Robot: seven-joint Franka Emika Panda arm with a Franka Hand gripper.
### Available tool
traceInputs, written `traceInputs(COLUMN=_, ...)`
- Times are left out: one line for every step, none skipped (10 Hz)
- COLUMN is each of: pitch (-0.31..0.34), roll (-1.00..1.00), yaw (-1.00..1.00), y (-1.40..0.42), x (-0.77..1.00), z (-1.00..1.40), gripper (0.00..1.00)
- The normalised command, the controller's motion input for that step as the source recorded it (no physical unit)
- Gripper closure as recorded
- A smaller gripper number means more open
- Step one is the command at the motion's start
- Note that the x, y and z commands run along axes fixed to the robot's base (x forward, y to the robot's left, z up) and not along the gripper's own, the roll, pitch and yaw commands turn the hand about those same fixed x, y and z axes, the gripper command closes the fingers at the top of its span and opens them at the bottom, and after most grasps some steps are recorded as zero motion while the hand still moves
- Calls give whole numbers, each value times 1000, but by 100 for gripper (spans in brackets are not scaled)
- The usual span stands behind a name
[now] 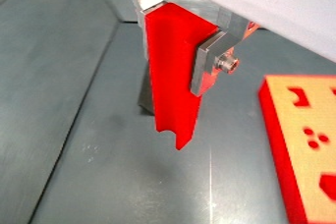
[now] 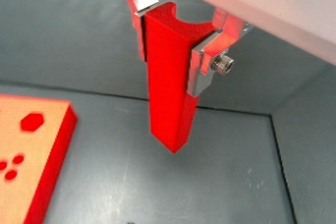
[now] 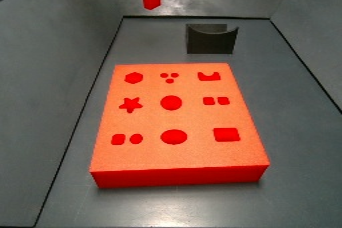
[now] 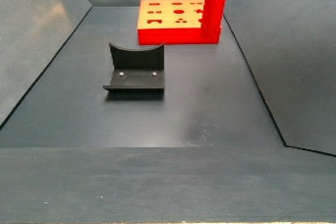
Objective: Pick up the arch object. Move up. Place the arch object on the fixture. Regrasp the arch object. Rotate the arch object. Move to above the board. Insert the arch object.
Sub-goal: Rotate the arch object.
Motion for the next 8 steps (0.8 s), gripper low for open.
traceInputs(pitch=19, roll=-43, yaw=-1000, y=0, x=1, z=2, gripper=100)
traceInputs(pitch=21, roll=-46, yaw=-1000, y=2, x=1, z=2, gripper=100)
traceInputs(pitch=23, roll=-50, yaw=-1000, y=3, x=1, z=2, gripper=100)
traceInputs(pitch=25, roll=-56, yaw=-1000, y=6, x=1, z=2, gripper=100)
traceInputs(pitch=28, roll=-62, yaw=-1000, y=8, x=1, z=2, gripper=100)
traceInputs(pitch=31, roll=-69, yaw=-1000, y=8, x=0, z=2, gripper=100)
traceInputs(pitch=36, roll=-79, yaw=-1000, y=9, x=0, z=2, gripper=100)
traceInputs(pitch=43, roll=-95, yaw=-1000, y=9, x=1, z=2, gripper=100)
